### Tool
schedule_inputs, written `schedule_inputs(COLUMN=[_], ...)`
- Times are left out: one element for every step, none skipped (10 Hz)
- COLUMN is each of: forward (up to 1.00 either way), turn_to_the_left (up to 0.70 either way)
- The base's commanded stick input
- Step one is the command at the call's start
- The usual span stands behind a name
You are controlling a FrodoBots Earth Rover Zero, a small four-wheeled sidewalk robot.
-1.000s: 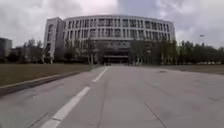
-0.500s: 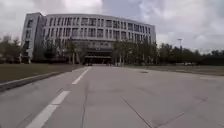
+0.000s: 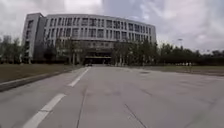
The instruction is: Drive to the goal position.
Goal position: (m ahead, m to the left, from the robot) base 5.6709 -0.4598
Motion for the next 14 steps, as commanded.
schedule_inputs(forward=[0.5,0.5,0.5,0.5,0.5,0.5,0.5,0.5,0.5,0.5,0.5,0.5,0.5,0.5], turn_to_the_left=[-0.02,-0.02,-0.02,-0.02,-0.02,-0.02,-0.02,-0.02,-0.02,-0.02,-0.02,-0.02,-0.02,-0.02])
